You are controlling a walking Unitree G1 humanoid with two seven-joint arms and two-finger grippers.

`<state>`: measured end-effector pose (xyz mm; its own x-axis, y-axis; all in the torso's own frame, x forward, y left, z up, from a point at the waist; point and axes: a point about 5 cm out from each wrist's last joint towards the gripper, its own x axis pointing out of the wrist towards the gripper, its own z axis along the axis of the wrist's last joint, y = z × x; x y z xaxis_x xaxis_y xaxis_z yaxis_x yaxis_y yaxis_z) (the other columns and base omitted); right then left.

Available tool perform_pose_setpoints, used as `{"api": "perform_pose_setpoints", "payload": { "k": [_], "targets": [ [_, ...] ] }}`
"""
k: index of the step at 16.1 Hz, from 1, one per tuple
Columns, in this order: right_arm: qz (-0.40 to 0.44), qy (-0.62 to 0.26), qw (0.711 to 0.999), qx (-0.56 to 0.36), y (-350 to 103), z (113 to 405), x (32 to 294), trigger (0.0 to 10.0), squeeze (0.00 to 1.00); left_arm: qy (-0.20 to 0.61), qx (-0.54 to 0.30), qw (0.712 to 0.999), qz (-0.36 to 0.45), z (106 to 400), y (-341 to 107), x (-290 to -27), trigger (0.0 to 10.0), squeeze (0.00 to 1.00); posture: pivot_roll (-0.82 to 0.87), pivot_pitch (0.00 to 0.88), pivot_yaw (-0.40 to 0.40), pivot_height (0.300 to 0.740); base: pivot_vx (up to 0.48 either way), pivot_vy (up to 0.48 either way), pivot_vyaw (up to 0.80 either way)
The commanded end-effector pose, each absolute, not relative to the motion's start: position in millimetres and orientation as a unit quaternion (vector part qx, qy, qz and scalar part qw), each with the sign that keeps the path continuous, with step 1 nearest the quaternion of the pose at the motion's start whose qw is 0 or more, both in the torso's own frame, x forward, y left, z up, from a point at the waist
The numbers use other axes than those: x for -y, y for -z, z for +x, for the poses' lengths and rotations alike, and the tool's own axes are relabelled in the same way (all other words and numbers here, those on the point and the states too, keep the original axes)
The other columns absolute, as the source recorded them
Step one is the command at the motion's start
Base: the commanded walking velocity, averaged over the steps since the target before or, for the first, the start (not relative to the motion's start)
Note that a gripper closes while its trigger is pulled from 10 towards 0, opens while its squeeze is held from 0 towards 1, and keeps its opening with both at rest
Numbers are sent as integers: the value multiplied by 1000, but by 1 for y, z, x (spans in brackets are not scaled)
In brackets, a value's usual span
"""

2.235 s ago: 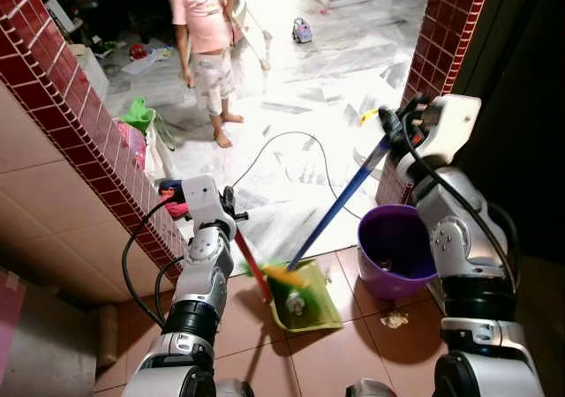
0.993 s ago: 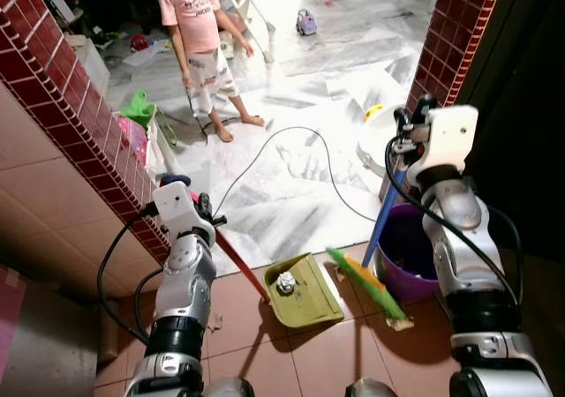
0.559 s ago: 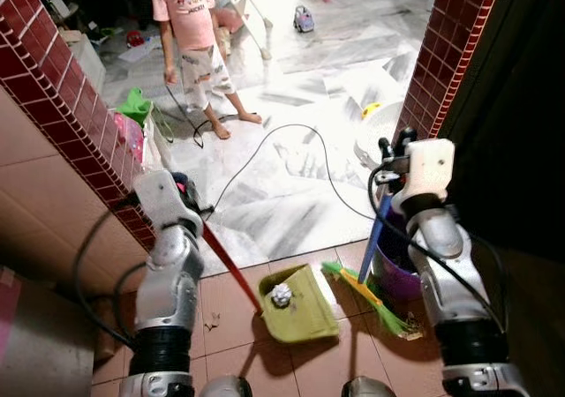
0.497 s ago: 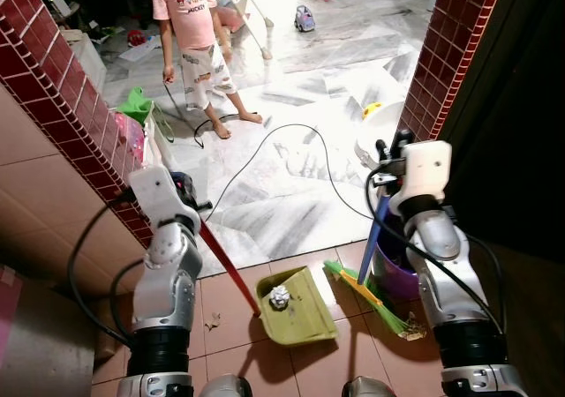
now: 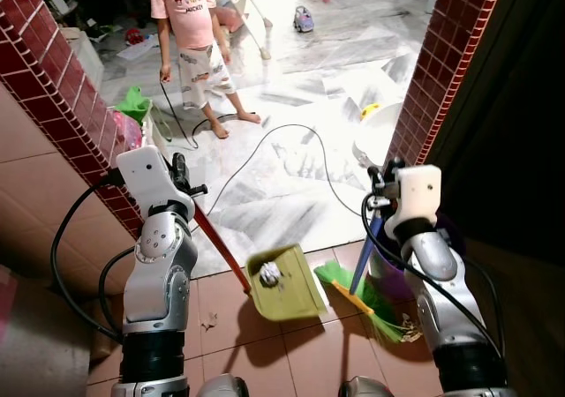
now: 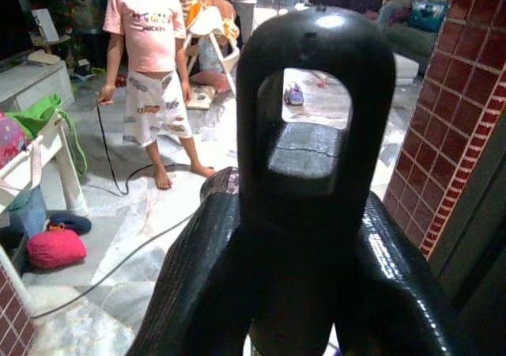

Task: Sweep floor

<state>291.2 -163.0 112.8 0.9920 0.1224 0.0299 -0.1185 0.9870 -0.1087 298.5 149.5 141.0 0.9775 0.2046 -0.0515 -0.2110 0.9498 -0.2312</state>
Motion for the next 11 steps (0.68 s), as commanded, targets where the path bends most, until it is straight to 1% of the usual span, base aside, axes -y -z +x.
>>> {"api": "perform_pose_setpoints", "payload": {
  "k": [1,4,8,11],
  "targets": [
    [-29,-66,997,10,-110,288,159,10000,0,-102,1,987,-124,294,-146,-146,10000,0,-132,0,67,740,0,0,0],
    [26,-39,999,-9,-102,280,164,10000,0,-95,-6,989,-113,286,-141,-145,10000,0,-122,0,68,740,0,0,0],
    [54,-36,998,-6,-105,273,161,10000,0,-85,-11,990,-108,285,-140,-143,10000,0,-124,0,74,740,0,0,0],
    [57,-35,998,-12,-104,271,161,10000,0,-78,-14,991,-107,285,-139,-142,10000,0,-129,0,75,740,-289,0,0]
  ]
}}
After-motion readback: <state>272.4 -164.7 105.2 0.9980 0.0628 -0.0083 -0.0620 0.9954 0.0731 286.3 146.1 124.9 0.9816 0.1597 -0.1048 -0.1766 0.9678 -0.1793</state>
